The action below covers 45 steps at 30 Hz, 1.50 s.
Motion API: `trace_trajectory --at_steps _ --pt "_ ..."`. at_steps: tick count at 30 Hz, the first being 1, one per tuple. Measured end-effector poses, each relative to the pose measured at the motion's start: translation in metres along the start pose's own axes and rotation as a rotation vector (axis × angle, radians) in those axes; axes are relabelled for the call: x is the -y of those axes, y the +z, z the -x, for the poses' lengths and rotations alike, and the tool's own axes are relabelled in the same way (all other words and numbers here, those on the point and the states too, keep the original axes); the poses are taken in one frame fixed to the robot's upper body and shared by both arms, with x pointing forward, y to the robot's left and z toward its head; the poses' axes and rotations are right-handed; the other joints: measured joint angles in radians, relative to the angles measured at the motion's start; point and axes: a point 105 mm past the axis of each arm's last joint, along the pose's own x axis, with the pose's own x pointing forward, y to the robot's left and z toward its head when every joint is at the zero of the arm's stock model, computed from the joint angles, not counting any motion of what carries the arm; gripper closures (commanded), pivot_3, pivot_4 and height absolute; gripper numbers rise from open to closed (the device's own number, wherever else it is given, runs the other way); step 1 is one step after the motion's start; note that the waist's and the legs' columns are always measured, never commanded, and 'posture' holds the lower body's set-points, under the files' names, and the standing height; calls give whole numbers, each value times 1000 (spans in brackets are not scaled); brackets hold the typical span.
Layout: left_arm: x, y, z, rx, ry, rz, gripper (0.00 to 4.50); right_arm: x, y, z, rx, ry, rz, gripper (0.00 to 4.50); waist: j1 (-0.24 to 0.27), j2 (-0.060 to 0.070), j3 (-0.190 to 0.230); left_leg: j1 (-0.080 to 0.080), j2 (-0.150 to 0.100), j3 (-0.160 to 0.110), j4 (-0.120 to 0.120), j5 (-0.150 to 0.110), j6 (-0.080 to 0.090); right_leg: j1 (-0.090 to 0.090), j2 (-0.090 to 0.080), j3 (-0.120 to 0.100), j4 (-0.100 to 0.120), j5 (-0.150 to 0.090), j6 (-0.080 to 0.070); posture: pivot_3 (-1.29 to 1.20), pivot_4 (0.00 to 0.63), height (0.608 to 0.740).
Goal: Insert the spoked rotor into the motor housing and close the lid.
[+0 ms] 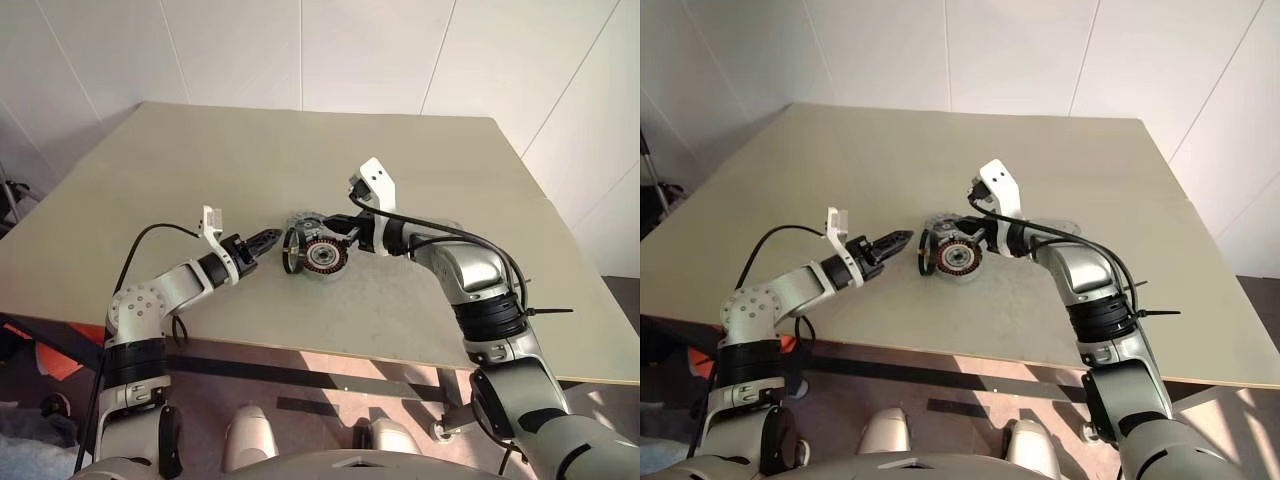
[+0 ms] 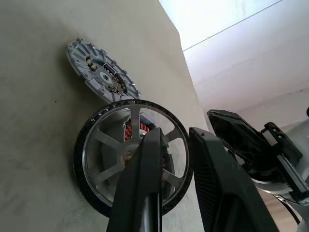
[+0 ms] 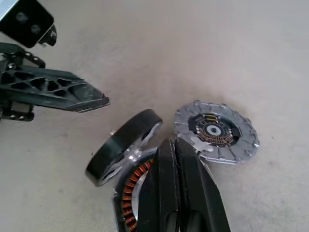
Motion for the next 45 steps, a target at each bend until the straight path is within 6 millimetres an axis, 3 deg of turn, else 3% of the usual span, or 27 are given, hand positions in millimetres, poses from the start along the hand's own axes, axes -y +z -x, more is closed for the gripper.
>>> trace_trajectory --at_steps 3,6,9,16,45 --pt "-2 1 2 2 7 -17 3570 0 0 2 -2 14 20 4500 2 0 0 0 0 0 1 0 0 1 0 0 0 0 0 0 0 740" --pt "-4 4 4 10 15 -30 3599 1 -4 4 -28 31 74 3913 2 0 0 0 0 0 1 0 0 1 0 0 0 0 0 0 0 740" --pt "-6 3 4 10 23 -39 3599 0 -6 3 -36 40 99 3041 0 0 0 1 0 0 1 0 0 1 0 0 1 0 0 0 0 740" --pt "-19 -17 1 -69 98 -106 3599 -1 -11 -2 -63 36 133 3041 0 0 0 1 0 0 1 0 0 1 0 0 1 0 0 0 0 740" --pt "-18 -30 -16 -127 77 -177 3599 -3 -13 -5 -71 39 123 3041 -1 0 0 1 0 0 1 0 0 1 0 0 1 0 0 0 0 740"
